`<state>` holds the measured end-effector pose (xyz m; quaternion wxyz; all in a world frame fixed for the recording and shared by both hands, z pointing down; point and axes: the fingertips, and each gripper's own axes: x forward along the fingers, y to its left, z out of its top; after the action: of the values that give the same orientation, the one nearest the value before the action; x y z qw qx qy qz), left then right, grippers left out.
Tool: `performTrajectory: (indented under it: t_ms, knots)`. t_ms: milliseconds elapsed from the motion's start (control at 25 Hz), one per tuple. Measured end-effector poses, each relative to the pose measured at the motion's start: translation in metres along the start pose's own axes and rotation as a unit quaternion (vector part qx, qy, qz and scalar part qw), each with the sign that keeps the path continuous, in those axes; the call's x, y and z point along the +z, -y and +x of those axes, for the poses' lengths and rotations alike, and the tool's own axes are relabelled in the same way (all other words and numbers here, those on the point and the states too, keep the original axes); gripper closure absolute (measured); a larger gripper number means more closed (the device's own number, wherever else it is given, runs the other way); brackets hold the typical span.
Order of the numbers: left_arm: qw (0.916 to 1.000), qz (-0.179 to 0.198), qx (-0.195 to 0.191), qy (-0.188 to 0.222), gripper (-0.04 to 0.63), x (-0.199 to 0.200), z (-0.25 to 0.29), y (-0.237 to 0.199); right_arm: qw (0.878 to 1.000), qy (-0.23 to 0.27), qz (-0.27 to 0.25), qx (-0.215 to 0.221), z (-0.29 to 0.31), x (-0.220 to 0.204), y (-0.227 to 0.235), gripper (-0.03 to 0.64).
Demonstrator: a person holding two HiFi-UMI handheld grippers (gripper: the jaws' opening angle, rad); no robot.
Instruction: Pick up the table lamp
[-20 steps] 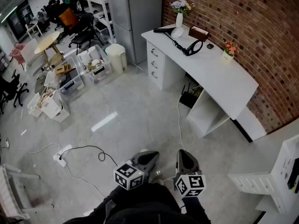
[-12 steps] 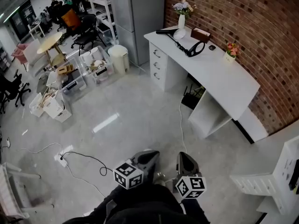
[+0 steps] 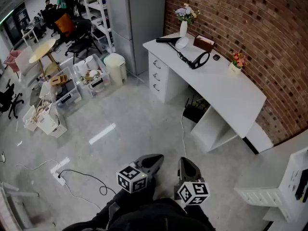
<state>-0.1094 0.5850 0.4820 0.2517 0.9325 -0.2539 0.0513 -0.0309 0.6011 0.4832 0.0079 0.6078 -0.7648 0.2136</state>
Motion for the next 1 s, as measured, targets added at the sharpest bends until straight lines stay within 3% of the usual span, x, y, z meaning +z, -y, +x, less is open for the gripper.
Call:
performTrajectory:
  t_ms: [400, 1000]
  knots:
    - [0.9998, 0.000, -0.014, 0.012, 0.588, 0.070, 0.043, -0.077, 0.999, 0.027, 0.004, -0.029, 0.091, 0.052, 0.016, 0.606]
    - [0.9999, 0.004, -0.016, 0.004, 0.588, 0.100, 0.050, -0.145, 0.999, 0.023, 0.009, -0.034, 0.173, 0.059, -0.008, 0.606]
